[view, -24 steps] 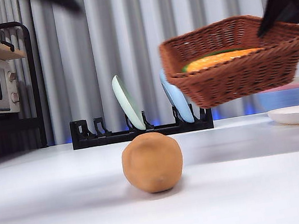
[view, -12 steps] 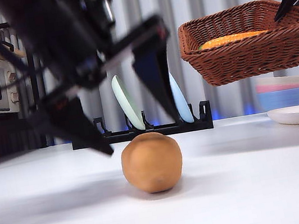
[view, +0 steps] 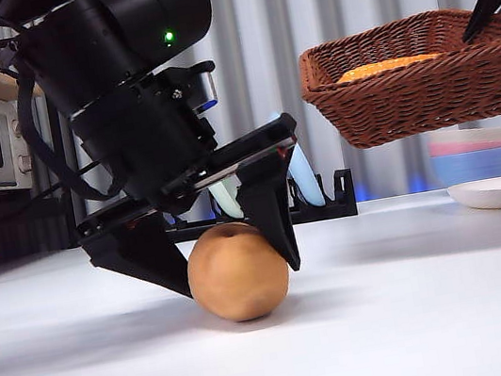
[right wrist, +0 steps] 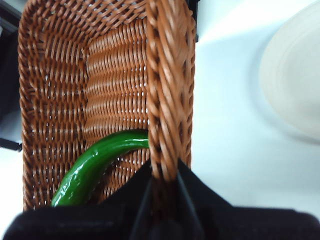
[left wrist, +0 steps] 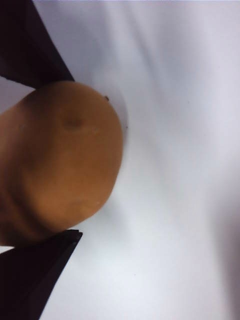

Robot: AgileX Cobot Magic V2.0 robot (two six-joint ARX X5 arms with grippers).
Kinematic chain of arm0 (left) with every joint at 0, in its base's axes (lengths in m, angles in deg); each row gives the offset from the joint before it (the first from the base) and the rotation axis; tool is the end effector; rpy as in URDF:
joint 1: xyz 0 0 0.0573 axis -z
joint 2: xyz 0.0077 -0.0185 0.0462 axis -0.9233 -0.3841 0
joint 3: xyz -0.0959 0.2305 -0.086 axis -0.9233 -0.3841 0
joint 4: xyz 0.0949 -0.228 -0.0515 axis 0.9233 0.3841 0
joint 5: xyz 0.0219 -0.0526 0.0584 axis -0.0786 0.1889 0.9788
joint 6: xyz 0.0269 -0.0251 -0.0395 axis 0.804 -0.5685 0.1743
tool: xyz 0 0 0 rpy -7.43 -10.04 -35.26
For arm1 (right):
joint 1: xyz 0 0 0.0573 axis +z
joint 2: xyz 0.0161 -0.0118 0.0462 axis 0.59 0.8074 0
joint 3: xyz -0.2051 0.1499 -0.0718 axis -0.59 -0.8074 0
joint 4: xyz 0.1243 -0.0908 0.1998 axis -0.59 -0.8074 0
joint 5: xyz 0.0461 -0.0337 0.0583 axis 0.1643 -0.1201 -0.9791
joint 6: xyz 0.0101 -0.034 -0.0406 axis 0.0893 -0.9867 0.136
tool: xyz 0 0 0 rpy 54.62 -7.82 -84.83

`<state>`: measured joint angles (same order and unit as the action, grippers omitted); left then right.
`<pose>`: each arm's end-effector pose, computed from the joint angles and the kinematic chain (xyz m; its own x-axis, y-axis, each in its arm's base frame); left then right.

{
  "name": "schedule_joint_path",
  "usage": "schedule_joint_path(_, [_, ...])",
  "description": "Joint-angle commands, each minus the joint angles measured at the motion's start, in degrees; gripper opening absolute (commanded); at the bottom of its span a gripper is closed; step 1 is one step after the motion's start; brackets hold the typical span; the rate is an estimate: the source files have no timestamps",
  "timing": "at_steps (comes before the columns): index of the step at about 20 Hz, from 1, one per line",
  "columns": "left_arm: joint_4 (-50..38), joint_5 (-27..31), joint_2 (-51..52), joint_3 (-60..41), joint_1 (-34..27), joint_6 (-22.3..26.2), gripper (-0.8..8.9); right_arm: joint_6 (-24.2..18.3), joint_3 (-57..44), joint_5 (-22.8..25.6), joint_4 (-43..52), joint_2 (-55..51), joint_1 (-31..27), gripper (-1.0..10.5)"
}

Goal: Pick up the basket,pick up the corn from the table,pick up the potato from the table,pick up the cucumber from the table,put all items into the basket

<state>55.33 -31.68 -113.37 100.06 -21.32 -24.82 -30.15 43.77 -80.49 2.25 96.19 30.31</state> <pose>0.2230 -0.2316 0.1788 0.3784 -0.3951 -0.8371 0.3935 0.8872 -0.2408 0.3004 -0.0151 0.3063 0.7125 0.4660 -0.5246 -0.1524 0.8326 0.5325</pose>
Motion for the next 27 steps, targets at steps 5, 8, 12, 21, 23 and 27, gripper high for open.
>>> schedule_joint_path(5, [8.57, 0.11, 18.58, 0.17, 0.35, 3.54, -0.08, 0.22, 0.61, -0.63, 0.07, -0.17, 5.64, -0.2])
schedule_joint_path(8, [8.66, 0.79, 33.79, 4.04, 0.79, 3.1, -0.08, -0.13, 0.63, -0.44, -0.55, -0.17, 10.8, -0.2])
schedule_joint_path(12, [8.87, 4.87, 38.12, 13.4, 0.81, 6.51, -0.08, -0.11, 0.61, -0.22, -0.85, -0.17, 19.37, -0.2])
schedule_joint_path(21, [16.81, 6.75, 12.24, 26.4, -2.75, 17.66, -0.08, 0.42, 0.61, 0.0, -0.83, -0.17, 31.61, -0.2])
schedule_joint_path(23, [17.46, 8.13, 8.52, 26.71, -3.65, 18.25, 0.06, 0.57, 0.61, 0.0, -1.22, -0.17, 31.91, -0.2])
schedule_joint_path(27, [16.9, 9.16, 7.23, 26.73, -3.98, 18.34, 6.31, 0.52, 0.61, 1.53, -1.88, -0.17, 31.89, -0.2])
